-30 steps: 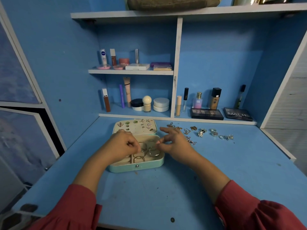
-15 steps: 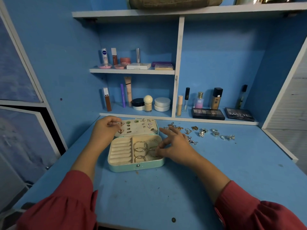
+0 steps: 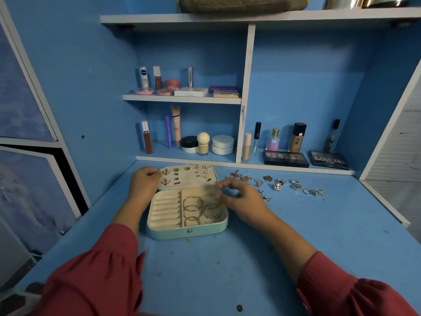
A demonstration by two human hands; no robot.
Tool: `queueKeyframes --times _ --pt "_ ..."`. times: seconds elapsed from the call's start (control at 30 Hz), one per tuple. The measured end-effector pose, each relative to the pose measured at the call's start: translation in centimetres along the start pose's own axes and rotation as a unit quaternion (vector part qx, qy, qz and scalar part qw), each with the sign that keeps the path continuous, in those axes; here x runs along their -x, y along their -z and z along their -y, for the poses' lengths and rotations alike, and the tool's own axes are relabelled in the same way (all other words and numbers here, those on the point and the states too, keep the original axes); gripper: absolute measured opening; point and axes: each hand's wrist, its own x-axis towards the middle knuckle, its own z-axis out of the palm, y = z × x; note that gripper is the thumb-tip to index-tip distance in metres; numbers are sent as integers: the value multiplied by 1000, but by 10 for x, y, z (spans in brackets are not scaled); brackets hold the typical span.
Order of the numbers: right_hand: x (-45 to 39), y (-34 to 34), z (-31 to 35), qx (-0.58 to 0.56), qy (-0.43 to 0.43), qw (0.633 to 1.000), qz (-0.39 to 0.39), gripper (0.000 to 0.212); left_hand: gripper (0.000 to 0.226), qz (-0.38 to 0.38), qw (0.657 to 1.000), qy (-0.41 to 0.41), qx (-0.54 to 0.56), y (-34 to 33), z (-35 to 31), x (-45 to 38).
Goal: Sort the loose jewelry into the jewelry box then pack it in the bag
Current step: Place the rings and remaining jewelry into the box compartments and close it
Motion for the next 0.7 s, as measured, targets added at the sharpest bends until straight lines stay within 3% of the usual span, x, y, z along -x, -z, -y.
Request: queueKeyframes --times 0.13,0.27,0.37,0.53,0.7 --pt "-7 1 1 84 5 994 -63 19 17 22 998 -6 -51 -1 4 -4" --pt "-12 4 -2 190 29 980 -57 35 21 27 996 -10 -80 0 7 -9" --pt "-13 16 -6 246 0 969 -27 41 21 41 995 -7 -87 0 7 -11" --pt "-12 34 -9 293 -31 956 11 25 21 49 992 -8 -113 0 10 -15" --pt "-15 36 -17 315 -12 948 -37 18 31 48 991 2 -122 2 12 -17"
